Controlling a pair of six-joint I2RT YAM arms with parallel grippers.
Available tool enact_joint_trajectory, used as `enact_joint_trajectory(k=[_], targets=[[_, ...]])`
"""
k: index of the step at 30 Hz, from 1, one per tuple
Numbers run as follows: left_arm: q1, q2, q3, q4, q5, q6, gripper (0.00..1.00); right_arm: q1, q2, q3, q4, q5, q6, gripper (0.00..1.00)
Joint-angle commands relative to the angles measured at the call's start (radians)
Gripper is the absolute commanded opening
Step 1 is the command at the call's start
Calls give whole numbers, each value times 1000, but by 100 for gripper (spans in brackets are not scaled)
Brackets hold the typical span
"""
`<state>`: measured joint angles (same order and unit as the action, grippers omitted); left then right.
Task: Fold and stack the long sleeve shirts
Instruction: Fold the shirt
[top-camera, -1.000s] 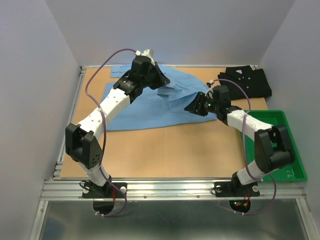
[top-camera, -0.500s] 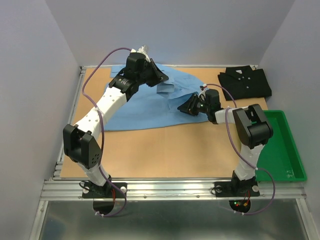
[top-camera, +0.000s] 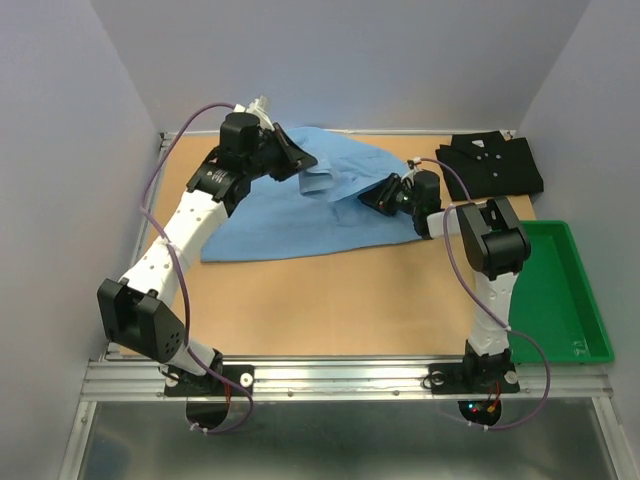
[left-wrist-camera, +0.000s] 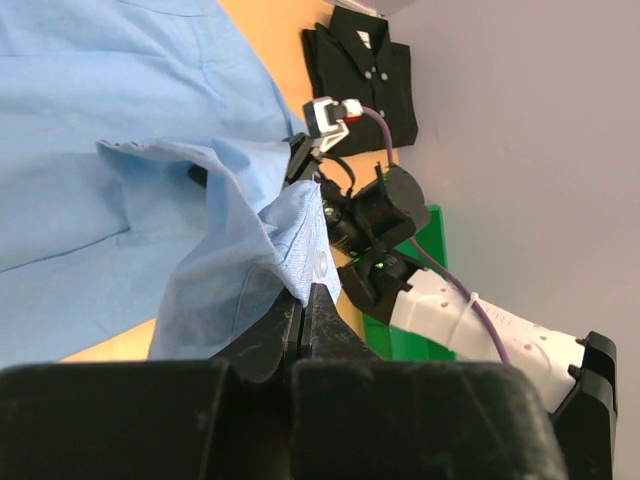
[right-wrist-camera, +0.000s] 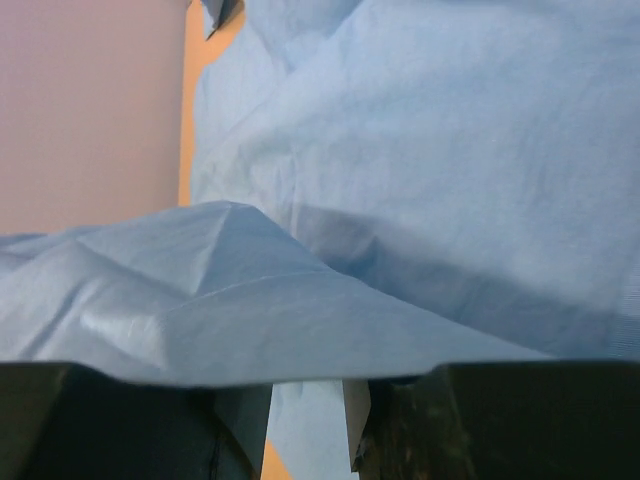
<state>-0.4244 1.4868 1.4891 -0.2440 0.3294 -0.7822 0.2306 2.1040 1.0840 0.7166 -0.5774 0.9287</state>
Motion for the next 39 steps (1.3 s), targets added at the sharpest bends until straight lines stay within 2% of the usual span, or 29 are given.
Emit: enact_joint_trajectory(k=[1,7,21,30,36,39], targets=[[42,-51,-52,-4,59,43,0,-23,31,56,84,20,19,35],[99,-53,-139,-23,132,87,0,-42,34,25,89,33,9,36],[180,-5,-427,45,128,118,0,-77,-12,-82,126,67,4,40],[237,79,-421,-26,137,178,0,-77,-110,-159,124,83,-45,42],[248,64,-451,-34,141,187,0,-79,-182,-226,123,90,-51,42],[248,47,-464,-21,171,182,0,-79,-231,-252,116,86,-44,48]])
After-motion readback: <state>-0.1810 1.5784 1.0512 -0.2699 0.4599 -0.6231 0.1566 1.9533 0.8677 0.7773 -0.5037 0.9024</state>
